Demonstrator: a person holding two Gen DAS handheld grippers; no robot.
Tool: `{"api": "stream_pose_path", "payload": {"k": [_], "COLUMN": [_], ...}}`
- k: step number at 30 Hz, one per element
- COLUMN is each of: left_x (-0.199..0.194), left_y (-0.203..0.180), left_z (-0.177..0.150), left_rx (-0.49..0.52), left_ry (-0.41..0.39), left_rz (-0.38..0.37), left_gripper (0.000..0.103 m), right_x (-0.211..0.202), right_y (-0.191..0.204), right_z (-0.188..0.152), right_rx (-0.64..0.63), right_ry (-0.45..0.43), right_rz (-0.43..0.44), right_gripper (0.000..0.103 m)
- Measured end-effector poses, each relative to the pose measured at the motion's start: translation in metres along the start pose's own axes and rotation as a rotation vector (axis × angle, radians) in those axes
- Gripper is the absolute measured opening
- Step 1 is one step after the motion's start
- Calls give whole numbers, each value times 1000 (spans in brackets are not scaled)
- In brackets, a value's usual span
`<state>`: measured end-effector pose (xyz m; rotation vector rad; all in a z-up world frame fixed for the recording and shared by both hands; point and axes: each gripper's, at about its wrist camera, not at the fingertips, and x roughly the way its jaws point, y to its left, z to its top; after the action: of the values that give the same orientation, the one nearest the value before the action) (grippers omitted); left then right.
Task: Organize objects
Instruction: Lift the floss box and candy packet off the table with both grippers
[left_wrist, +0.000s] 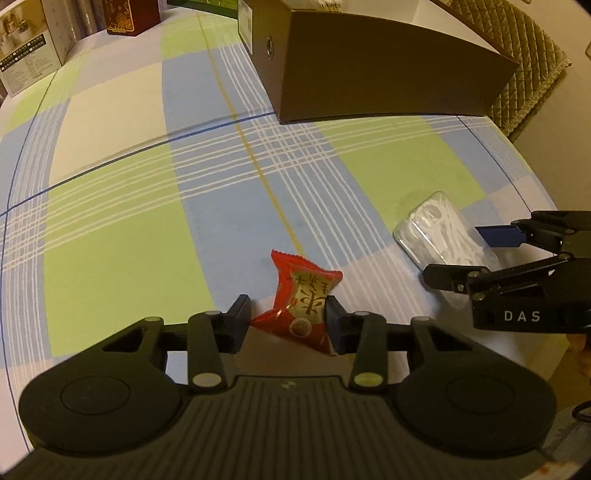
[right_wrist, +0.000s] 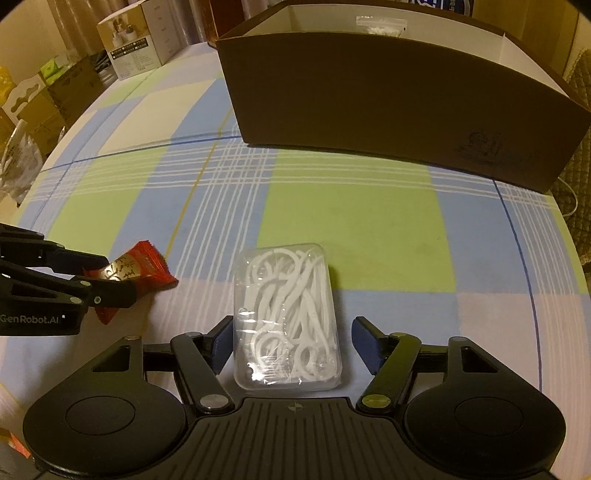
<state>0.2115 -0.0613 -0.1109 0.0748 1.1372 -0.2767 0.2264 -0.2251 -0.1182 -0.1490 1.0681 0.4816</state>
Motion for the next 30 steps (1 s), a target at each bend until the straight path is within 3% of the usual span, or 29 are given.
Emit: {"api": "stream_pose_path", "payload": {"k": [18, 22, 30], "left_x": [-10, -11, -12], "left_y": [0, -2, -3], "left_z": [6, 7, 10], "left_rx": [-31, -32, -35], "left_ry": [-23, -25, -36], "left_rz": [19, 20, 24], "left_gripper": [37, 37, 37], "right_x": [-2, -2, -2], "right_y": [-2, -1, -4], "right_z": [4, 3, 5], "right_rx": [-26, -45, -49], "right_ry": [-21, -21, -13], "right_rz": [22, 36, 36], "right_gripper": [66, 56, 55]}}
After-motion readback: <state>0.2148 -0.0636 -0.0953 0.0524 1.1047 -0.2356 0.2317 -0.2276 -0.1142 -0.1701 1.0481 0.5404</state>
